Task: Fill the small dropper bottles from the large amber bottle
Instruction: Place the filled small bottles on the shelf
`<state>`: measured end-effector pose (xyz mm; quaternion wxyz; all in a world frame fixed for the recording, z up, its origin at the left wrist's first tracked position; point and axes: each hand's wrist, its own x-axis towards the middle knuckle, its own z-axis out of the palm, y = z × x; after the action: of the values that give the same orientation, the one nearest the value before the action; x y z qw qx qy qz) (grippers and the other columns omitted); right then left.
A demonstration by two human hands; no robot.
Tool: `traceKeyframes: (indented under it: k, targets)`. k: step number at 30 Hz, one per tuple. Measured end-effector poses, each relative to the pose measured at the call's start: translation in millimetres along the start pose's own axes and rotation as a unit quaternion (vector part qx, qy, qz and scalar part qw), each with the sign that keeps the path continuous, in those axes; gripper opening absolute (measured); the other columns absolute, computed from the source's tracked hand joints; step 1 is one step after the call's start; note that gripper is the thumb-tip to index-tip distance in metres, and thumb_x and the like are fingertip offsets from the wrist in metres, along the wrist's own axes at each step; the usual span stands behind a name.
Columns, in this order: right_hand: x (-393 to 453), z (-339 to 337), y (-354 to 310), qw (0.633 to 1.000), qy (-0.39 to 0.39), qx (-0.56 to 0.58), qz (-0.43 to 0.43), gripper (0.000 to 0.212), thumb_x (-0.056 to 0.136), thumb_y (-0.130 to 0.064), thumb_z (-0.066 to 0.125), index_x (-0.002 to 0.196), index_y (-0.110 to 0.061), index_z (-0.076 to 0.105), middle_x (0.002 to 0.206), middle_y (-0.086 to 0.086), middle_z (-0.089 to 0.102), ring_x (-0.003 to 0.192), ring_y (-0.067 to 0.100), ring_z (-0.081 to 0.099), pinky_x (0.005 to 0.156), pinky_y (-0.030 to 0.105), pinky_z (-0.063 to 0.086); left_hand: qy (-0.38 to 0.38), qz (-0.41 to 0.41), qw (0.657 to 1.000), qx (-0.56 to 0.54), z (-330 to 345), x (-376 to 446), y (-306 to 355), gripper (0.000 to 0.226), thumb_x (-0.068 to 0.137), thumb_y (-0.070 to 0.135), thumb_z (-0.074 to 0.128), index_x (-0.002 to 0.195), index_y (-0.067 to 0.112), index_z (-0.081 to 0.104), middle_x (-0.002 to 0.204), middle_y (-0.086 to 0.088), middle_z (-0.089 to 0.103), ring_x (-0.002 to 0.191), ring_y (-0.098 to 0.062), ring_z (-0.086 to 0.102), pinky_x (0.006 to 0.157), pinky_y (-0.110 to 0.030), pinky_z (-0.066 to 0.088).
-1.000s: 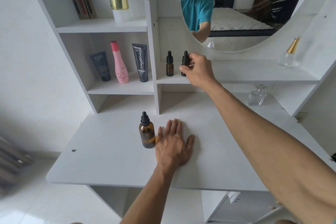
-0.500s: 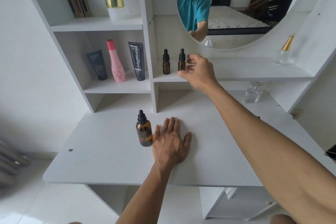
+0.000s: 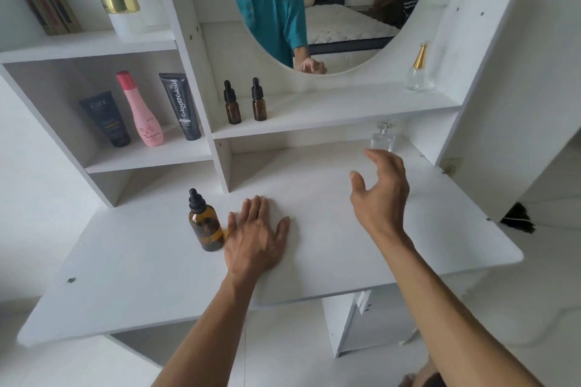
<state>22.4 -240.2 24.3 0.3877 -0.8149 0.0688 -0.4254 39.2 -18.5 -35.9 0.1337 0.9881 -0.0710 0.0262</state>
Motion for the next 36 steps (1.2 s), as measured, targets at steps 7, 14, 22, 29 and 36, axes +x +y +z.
traceKeyframes:
  k: [7, 14, 22, 29, 36]
  targets:
    - [-4, -13, 28, 0.968, -0.050, 0.004, 0.245, 0.069, 0.085, -0.010, 0.075, 0.145, -0.008, 0.042, 0.138, 0.013, 0.049, 0.122, 0.024, 0.053, 0.095, 0.019, 0.034, -0.004, 0.001, 1.000, 0.004, 0, 0, -2, 0.078, 0.101, 0.065, 0.019, 0.163, 0.018, 0.014, 0.172, 0.003, 0.010, 0.158, -0.017, 0.002, 0.127, -0.045, 0.002]
    - [-13, -5, 42, 0.957, -0.066, -0.007, 0.284, 0.046, 0.085, -0.006, 0.073, 0.128, -0.006, 0.056, 0.116, 0.014, 0.061, 0.092, 0.021, 0.055, 0.081, 0.023, 0.039, -0.001, -0.001, 1.000, 0.002, 0, 0, 0, 0.078, 0.101, 0.065, 0.019, 0.163, 0.018, 0.014, 0.172, 0.004, 0.011, 0.158, -0.016, 0.001, 0.127, -0.045, 0.002]
    - [-18, 4, 44, 0.963, -0.070, -0.015, 0.258, 0.023, 0.087, 0.002, 0.058, 0.108, -0.009, 0.061, 0.100, 0.014, 0.066, 0.094, 0.033, 0.062, 0.081, 0.034, 0.049, 0.001, 0.005, 1.000, 0.005, -1, -1, 0, 0.078, 0.102, 0.065, 0.018, 0.163, 0.017, 0.015, 0.171, 0.004, 0.011, 0.158, -0.017, 0.002, 0.127, -0.045, 0.001]
    - [-18, 34, 4, 0.978, -0.129, 0.040, 0.158, 0.026, 0.086, 0.002, 0.061, 0.109, -0.010, 0.061, 0.098, 0.008, 0.067, 0.091, 0.028, 0.064, 0.085, 0.041, 0.054, 0.002, 0.002, 1.000, -0.001, 1, -1, 0, 0.078, 0.101, 0.065, 0.018, 0.163, 0.017, 0.014, 0.172, 0.004, 0.011, 0.158, -0.017, 0.001, 0.128, -0.045, -0.001]
    - [26, 55, -67, 0.983, -0.147, 0.104, 0.020, 0.031, 0.090, -0.005, 0.065, 0.120, -0.010, 0.059, 0.106, 0.006, 0.068, 0.092, 0.020, 0.065, 0.082, 0.024, 0.052, 0.003, 0.003, 1.000, -0.007, -2, -2, 2, 0.078, 0.102, 0.065, 0.018, 0.163, 0.017, 0.013, 0.172, 0.003, 0.009, 0.158, -0.017, 0.000, 0.128, -0.046, -0.001]
